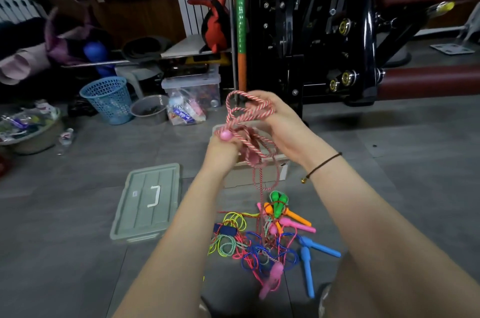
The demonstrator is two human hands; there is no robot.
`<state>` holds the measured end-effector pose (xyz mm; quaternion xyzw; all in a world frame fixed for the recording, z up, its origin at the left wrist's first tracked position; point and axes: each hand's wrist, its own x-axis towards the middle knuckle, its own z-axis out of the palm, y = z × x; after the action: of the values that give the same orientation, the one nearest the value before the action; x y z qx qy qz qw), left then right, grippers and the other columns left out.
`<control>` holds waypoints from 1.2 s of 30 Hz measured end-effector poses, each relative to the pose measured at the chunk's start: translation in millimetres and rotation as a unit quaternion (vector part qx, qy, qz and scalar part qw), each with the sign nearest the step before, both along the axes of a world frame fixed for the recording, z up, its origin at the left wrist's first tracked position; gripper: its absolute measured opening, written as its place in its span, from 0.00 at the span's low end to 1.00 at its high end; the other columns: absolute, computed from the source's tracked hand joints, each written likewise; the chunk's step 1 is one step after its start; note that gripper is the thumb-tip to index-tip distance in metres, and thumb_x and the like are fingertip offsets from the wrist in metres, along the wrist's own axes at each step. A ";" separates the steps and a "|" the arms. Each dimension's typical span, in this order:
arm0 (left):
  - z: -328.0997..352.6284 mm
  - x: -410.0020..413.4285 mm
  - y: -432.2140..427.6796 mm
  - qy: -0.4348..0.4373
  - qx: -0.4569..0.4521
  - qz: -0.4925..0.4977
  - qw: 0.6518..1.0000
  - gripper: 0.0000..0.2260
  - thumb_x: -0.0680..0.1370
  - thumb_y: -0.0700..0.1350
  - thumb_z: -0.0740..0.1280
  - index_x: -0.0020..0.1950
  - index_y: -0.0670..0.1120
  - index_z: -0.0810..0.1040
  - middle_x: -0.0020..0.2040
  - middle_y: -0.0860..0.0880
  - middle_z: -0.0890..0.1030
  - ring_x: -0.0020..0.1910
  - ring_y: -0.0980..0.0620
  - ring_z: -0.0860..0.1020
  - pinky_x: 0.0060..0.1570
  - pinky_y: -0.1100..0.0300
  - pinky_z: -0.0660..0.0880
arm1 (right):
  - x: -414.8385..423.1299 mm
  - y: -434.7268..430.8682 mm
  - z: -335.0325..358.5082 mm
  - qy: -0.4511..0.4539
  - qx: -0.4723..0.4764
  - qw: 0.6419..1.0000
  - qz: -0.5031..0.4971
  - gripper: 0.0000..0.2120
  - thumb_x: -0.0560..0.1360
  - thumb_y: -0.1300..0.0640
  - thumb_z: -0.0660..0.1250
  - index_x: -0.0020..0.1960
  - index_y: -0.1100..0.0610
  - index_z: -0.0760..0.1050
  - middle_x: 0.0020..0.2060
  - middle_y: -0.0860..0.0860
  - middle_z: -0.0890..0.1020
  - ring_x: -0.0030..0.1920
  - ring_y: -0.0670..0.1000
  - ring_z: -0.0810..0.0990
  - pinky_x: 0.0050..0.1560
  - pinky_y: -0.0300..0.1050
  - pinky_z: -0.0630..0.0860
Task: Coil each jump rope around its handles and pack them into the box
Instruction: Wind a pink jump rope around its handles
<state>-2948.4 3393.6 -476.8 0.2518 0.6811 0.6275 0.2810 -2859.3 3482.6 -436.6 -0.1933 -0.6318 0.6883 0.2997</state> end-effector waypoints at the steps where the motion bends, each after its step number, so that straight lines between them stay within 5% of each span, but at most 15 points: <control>1: 1.0 -3.7 2.1 -0.022 0.015 0.011 1.000 0.03 0.73 0.39 0.64 0.45 0.45 0.77 0.39 0.45 0.80 0.37 0.48 0.79 0.37 0.58 0.79 | 3.0 4.4 -7.7 -0.040 0.013 0.999 0.007 0.17 0.76 0.66 0.64 0.63 0.53 0.72 0.58 0.53 0.78 0.55 0.49 0.78 0.57 0.42 0.75; 5: 9.3 -12.2 8.1 -0.112 0.063 0.048 0.990 0.07 0.81 0.42 0.59 0.48 0.43 0.75 0.37 0.46 0.78 0.41 0.45 0.77 0.53 0.46 0.79 | 14.1 11.0 -26.9 -0.145 0.010 0.987 0.067 0.29 0.77 0.53 0.65 0.74 0.52 0.59 0.57 0.45 0.74 0.65 0.50 0.72 0.69 0.50 0.66; 9: 26.8 -13.1 4.4 -0.187 0.172 0.052 0.966 0.09 0.80 0.50 0.62 0.45 0.47 0.76 0.26 0.50 0.78 0.28 0.54 0.80 0.31 0.60 0.79 | 20.4 14.3 -41.8 -0.170 -0.007 0.979 0.115 0.37 0.71 0.42 0.67 0.75 0.46 0.56 0.68 0.46 0.68 0.69 0.50 0.65 0.72 0.57 0.59; 12: 39.6 -14.2 3.8 -0.232 0.236 0.059 0.942 0.11 0.81 0.52 0.59 0.46 0.46 0.76 0.24 0.50 0.78 0.27 0.56 0.80 0.32 0.61 0.79 | 18.2 13.4 -66.3 -0.203 -0.031 0.968 0.146 0.45 0.65 0.43 0.74 0.74 0.46 0.54 0.71 0.49 0.67 0.70 0.52 0.67 0.71 0.53 0.61; 19: 76.1 -14.5 1.9 -0.319 0.404 0.024 0.857 0.13 0.81 0.52 0.59 0.44 0.48 0.78 0.30 0.50 0.78 0.22 0.57 0.72 0.34 0.59 0.80 | 10.5 -3.2 -115.7 -0.384 0.148 0.868 0.277 0.19 0.80 0.57 0.61 0.70 0.56 0.68 0.67 0.52 0.73 0.62 0.47 0.73 0.64 0.38 0.67; 21: 85.7 -16.8 -0.7 -0.310 0.449 0.019 0.838 0.12 0.81 0.50 0.59 0.42 0.46 0.76 0.26 0.51 0.76 0.21 0.57 0.70 0.37 0.56 0.80 | 11.9 -0.4 -118.4 -0.391 0.181 0.859 0.277 0.14 0.81 0.56 0.57 0.62 0.61 0.74 0.62 0.56 0.78 0.50 0.45 0.77 0.51 0.33 0.73; 23: 89.1 -19.0 -3.2 -0.264 0.449 0.028 0.853 0.11 0.81 0.48 0.60 0.42 0.45 0.73 0.24 0.52 0.75 0.22 0.56 0.72 0.42 0.53 0.81 | 11.0 1.9 -108.9 -0.358 0.148 0.886 0.253 0.12 0.82 0.58 0.54 0.50 0.61 0.74 0.51 0.59 0.82 0.41 0.44 0.78 0.37 0.31 0.73; 26: 73.6 -24.8 -6.5 -0.150 0.306 0.079 0.937 0.09 0.81 0.44 0.60 0.41 0.48 0.73 0.28 0.54 0.79 0.25 0.58 0.77 0.41 0.58 0.81 | 6.6 6.6 -81.1 -0.226 0.003 0.959 0.170 0.12 0.82 0.54 0.55 0.45 0.57 0.71 0.36 0.53 0.82 0.38 0.53 0.81 0.37 0.43 0.78; 29: 33.2 -43.8 -10.9 0.095 -0.043 0.083 0.991 0.10 0.78 0.36 0.62 0.39 0.46 0.75 0.35 0.48 0.79 0.32 0.52 0.79 0.33 0.61 0.75 | 5.0 14.8 -47.6 -0.063 -0.134 0.986 0.081 0.11 0.81 0.53 0.57 0.48 0.57 0.75 0.34 0.51 0.82 0.36 0.54 0.82 0.41 0.50 0.81; 31: 14.8 -50.3 -14.2 0.203 -0.257 -0.048 0.944 0.06 0.76 0.38 0.66 0.39 0.45 0.75 0.38 0.46 0.79 0.38 0.47 0.78 0.38 0.58 0.73 | 7.5 17.1 -29.7 0.005 -0.199 0.976 0.089 0.11 0.81 0.54 0.57 0.54 0.57 0.76 0.37 0.51 0.83 0.36 0.51 0.81 0.40 0.49 0.81; 34: 0.7 -47.8 -20.3 0.298 -0.465 -0.179 0.814 0.10 0.76 0.42 0.67 0.37 0.44 0.71 0.39 0.44 0.78 0.39 0.45 0.77 0.41 0.58 0.71 | 8.6 16.9 -21.4 0.071 -0.319 0.940 0.099 0.14 0.81 0.60 0.57 0.64 0.60 0.72 0.43 0.52 0.84 0.34 0.49 0.81 0.41 0.46 0.82; 36: 3.4 -44.9 -23.7 0.319 -0.434 -0.150 0.829 0.13 0.78 0.48 0.66 0.37 0.42 0.73 0.37 0.43 0.80 0.40 0.44 0.79 0.43 0.58 0.72 | 7.8 18.5 -21.3 0.128 -0.376 0.912 0.098 0.17 0.81 0.63 0.56 0.68 0.61 0.67 0.46 0.54 0.84 0.35 0.50 0.82 0.43 0.48 0.82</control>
<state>-2993.3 3369.9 -473.4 0.3891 0.8890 0.1016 0.2191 -2851.5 3501.1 -457.9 -0.1390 -0.2981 0.9198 0.2140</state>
